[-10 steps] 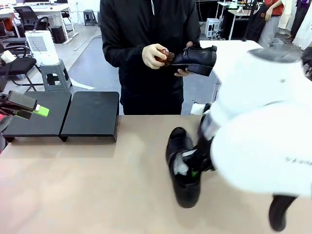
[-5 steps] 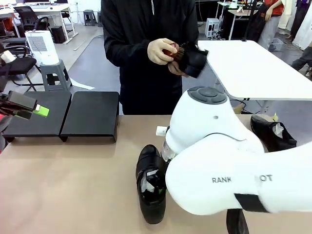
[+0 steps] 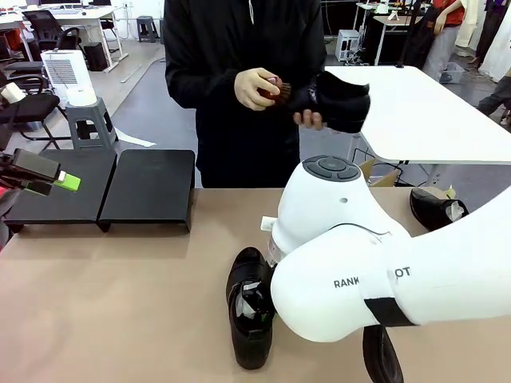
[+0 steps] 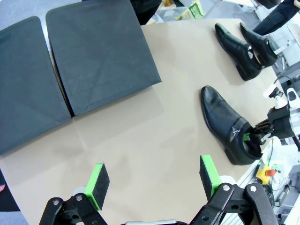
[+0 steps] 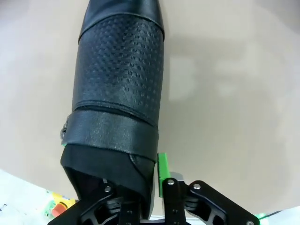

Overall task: Organize the shoes by placing them on the stand.
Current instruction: Pick up one Shoe and place it in the middle of the table, then place the Shoe from the middle of the table onto the Shoes Stand.

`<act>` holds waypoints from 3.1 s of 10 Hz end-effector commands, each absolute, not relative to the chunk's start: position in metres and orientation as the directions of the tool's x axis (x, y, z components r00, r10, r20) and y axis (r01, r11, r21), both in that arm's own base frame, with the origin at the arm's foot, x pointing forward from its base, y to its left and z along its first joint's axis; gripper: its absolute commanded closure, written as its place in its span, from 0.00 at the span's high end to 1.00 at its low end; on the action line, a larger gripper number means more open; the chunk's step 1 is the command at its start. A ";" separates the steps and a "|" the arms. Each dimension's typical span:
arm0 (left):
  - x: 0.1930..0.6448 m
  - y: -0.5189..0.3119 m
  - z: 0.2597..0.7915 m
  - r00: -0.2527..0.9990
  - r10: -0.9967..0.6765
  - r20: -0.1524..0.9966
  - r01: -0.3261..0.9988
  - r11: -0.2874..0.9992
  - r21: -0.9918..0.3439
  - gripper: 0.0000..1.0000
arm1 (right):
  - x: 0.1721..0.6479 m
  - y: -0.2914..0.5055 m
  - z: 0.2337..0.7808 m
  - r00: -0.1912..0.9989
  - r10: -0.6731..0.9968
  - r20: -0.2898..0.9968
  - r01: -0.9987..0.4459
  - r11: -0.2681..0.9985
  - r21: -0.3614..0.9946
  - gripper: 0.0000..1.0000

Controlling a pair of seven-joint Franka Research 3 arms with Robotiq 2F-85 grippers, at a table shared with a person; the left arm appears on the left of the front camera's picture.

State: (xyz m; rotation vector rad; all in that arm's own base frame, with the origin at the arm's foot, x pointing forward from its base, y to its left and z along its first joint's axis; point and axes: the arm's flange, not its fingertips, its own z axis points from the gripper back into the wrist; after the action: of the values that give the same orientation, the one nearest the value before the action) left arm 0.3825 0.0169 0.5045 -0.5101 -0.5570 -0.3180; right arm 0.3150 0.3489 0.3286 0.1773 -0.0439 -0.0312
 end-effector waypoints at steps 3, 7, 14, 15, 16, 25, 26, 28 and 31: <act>0.383 0.018 0.504 0.796 -0.150 0.586 0.435 0.815 -0.383 1.00 | 0.315 0.345 0.342 0.997 -0.029 0.068 0.016 0.982 0.190 0.99; 0.383 0.018 0.504 0.796 -0.150 0.586 0.435 0.815 -0.383 1.00 | 0.293 0.342 0.375 0.994 0.027 0.104 -0.044 0.985 0.169 1.00; 0.383 0.018 0.504 0.796 -0.150 0.586 0.435 0.815 -0.383 1.00 | 0.306 0.349 0.362 0.995 -0.014 0.102 -0.006 0.981 0.192 1.00; 0.383 0.018 0.504 0.796 -0.150 0.586 0.435 0.815 -0.383 1.00 | 0.306 0.349 0.362 0.995 -0.014 0.102 -0.006 0.981 0.192 1.00; 0.383 0.018 0.504 0.796 -0.150 0.586 0.435 0.815 -0.383 1.00 | 0.306 0.349 0.362 0.995 -0.014 0.102 -0.006 0.981 0.192 1.00; 0.383 0.018 0.504 0.796 -0.150 0.586 0.435 0.815 -0.383 1.00 | 0.318 0.213 0.482 0.888 0.004 0.459 -0.090 0.982 0.164 1.00; 0.383 0.018 0.504 0.796 -0.150 0.586 0.435 0.815 -0.383 1.00 | 0.318 0.213 0.482 0.888 0.004 0.459 -0.090 0.982 0.164 1.00; 0.383 0.018 0.504 0.796 -0.150 0.586 0.435 0.815 -0.383 1.00 | 0.324 0.188 0.490 0.891 -0.007 0.454 -0.065 0.988 0.143 1.00; 0.383 0.018 0.504 0.796 -0.150 0.586 0.435 0.815 -0.383 1.00 | 0.394 0.073 0.506 0.889 0.047 0.456 -0.021 0.998 -0.062 1.00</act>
State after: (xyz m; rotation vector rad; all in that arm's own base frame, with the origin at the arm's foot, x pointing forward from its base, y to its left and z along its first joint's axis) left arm 0.3824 0.0174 0.5045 -0.5094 -0.5569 -0.3169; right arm 0.3642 0.1039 0.4909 -0.0236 -0.4743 0.0155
